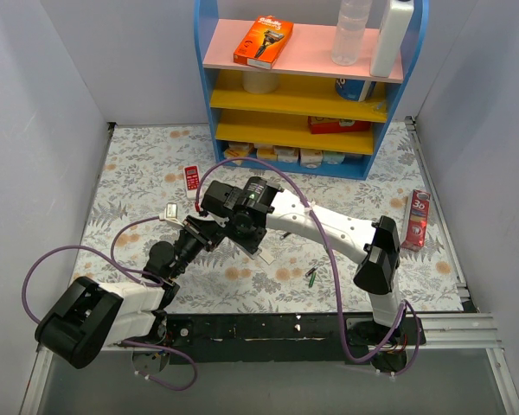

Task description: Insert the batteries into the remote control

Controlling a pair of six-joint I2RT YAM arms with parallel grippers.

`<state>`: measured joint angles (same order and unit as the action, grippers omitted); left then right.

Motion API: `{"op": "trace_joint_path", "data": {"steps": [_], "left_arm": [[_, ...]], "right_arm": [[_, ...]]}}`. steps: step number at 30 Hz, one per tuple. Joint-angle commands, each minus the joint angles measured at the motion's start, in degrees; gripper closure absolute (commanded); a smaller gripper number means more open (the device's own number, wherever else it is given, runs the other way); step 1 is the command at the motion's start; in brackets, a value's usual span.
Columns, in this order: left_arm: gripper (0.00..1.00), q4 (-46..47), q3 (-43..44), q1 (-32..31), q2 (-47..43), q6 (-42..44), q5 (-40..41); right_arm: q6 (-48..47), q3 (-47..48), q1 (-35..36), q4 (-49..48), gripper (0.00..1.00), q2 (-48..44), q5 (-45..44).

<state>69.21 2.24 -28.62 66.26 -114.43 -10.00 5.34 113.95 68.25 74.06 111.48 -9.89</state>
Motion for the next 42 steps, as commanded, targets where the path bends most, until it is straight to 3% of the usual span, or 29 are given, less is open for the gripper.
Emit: {"op": "trace_joint_path", "data": {"steps": [1, 15, 24, 42], "left_arm": [[1.0, 3.91, -12.96, -0.47, -1.13, -4.75, 1.39], [1.0, 1.37, -13.67, -0.65, -5.26, -4.92, 2.79], [1.0, 1.98, -14.11, -0.65, -5.44, -5.8, 2.97], [1.0, 3.3, -13.84, -0.82, -3.77, -9.84, 1.65]], "right_arm": [[-0.25, 2.77, -0.05, 0.64, 0.82, 1.28, 1.63], [2.48, -0.4, -2.07, 0.73, 0.81, -0.48, 0.49], [3.44, -1.8, -3.12, 0.73, 0.72, -0.65, 0.13], [2.74, -0.22, -3.47, 0.73, 0.65, -1.09, -0.48]]}}
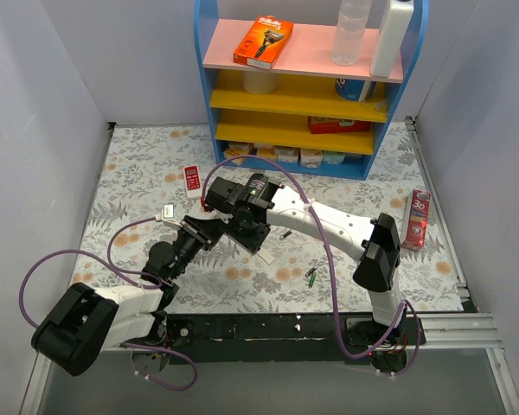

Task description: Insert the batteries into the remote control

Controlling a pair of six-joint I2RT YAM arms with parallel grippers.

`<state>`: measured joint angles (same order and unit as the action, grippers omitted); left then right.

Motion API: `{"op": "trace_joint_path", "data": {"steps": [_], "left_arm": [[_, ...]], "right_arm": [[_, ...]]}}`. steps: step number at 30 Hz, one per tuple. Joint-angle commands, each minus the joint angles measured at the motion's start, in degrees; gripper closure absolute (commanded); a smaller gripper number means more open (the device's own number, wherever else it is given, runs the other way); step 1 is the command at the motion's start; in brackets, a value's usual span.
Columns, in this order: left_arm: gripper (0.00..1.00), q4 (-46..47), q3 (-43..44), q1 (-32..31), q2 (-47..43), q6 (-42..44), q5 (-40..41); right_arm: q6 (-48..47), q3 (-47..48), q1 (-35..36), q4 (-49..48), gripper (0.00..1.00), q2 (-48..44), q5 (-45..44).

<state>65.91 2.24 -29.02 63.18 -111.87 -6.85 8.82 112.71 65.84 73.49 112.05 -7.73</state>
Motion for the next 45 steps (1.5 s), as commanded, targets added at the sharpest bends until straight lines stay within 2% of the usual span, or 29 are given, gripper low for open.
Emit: {"op": "trace_joint_path", "data": {"steps": [1, 18, 36, 41, 45], "left_arm": [[1.0, 6.6, -13.84, -0.34, -0.43, -12.58, -1.67], [1.0, 5.28, -13.4, -0.6, 0.1, -16.62, -2.29], [1.0, -0.34, -13.23, -0.6, -0.42, -21.27, -1.67], [1.0, -2.27, -13.14, -0.6, -1.3, -22.95, -1.76], [1.0, -4.03, -13.05, -0.52, -2.71, -23.92, -1.94]], "right_arm": [[-0.82, 1.03, -1.16, 1.3, 0.65, -1.66, -2.73], [-1.35, 3.57, -0.98, 0.78, 0.63, -2.19, -2.12], [-2.75, 5.95, -0.45, -1.94, 0.51, -3.94, -1.33], [-5.39, 1.39, -0.28, -7.83, 0.51, -10.25, 1.57], [-8.64, -9.85, -0.28, -15.65, 0.53, -18.08, 3.95]]}}
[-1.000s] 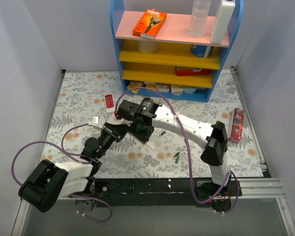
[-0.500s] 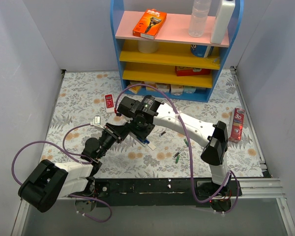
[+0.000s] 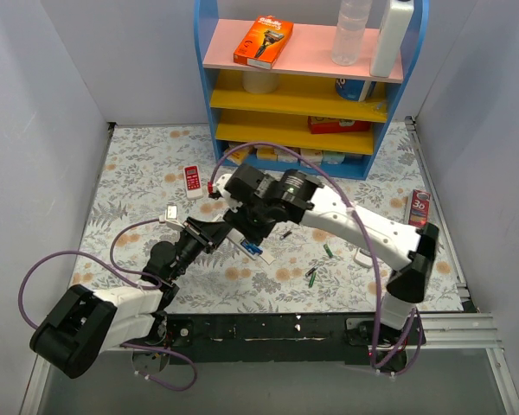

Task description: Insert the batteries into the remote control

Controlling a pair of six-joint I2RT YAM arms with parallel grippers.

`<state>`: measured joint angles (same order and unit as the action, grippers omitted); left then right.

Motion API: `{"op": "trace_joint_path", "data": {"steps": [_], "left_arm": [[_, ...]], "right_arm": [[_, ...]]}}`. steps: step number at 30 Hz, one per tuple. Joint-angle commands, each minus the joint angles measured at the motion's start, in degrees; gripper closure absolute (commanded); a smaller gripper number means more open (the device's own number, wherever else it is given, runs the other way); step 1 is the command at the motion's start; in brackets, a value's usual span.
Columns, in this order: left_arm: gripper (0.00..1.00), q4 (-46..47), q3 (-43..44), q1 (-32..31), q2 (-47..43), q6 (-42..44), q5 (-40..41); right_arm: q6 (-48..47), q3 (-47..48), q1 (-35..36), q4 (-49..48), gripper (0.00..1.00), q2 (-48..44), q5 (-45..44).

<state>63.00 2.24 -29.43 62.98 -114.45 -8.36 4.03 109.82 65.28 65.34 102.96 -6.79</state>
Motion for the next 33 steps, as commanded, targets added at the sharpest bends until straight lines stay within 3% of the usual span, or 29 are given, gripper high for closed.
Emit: {"op": "trace_joint_path", "data": {"steps": [1, 8, 15, 33], "left_arm": [[1.0, -1.91, -13.05, -0.19, -2.77, -21.51, -0.43], [1.0, -5.34, -12.17, -0.19, -6.2, -21.95, -0.87], [1.0, -6.75, -11.56, -0.19, -7.87, -21.78, -0.96], [1.0, -7.11, -11.29, -0.1, -9.28, -21.78, -1.04]], "right_arm": [[-6.29, -12.64, 0.29, -10.47, 0.55, -12.22, 3.09], [-8.17, -32.0, 0.2, -22.07, 0.64, -23.23, 4.15], [-5.97, -40.2, 0.29, -32.55, 0.69, -28.51, 5.82], [-4.47, -40.04, 0.2, -33.44, 0.7, -27.02, 6.26]]}}
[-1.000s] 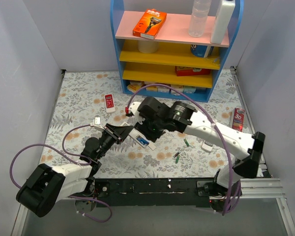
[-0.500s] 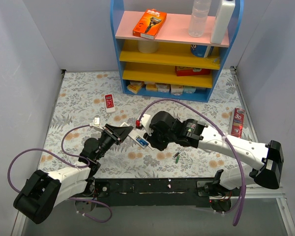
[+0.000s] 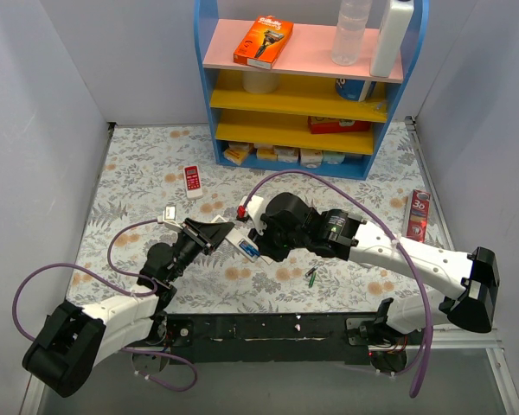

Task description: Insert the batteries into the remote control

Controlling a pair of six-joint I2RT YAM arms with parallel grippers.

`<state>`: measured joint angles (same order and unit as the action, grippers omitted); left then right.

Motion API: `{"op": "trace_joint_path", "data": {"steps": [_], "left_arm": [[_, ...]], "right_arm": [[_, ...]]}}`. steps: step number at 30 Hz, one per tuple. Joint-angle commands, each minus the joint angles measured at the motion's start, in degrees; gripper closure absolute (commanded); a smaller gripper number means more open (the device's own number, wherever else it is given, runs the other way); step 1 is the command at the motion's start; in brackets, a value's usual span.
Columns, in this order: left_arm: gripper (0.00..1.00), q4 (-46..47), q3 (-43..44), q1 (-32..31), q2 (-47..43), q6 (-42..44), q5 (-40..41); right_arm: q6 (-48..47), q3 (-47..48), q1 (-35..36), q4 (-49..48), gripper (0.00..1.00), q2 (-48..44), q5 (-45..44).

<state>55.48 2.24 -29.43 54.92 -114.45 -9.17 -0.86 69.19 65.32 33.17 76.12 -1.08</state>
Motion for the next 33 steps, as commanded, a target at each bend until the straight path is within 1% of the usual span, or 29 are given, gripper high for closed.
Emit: {"op": "trace_joint_path", "data": {"steps": [1, 6, 7, 13, 33], "left_arm": [[1.0, 0.5, -11.38, -0.19, -1.21, -21.86, -0.24], [1.0, 0.59, -11.38, -0.19, -1.3, -21.78, -0.41], [1.0, 0.59, -11.38, -0.19, -1.3, -21.86, -0.41], [1.0, 0.77, -11.38, -0.19, -1.39, -21.78, -0.41], [1.0, 0.15, -10.94, -0.19, -2.97, -22.04, -0.85]], "right_arm": [[0.42, 0.68, 0.16, -1.09, 0.7, -0.01, 0.55], [0.51, 0.77, 0.16, 0.4, 0.7, 0.0, 0.56], [0.42, 0.69, 0.16, 0.41, 0.69, 0.0, 2.29], [0.42, 0.16, 0.16, 0.23, 0.69, 0.7, 3.45], [0.51, 0.6, 0.16, -1.09, 0.7, 2.02, 2.14]]}}
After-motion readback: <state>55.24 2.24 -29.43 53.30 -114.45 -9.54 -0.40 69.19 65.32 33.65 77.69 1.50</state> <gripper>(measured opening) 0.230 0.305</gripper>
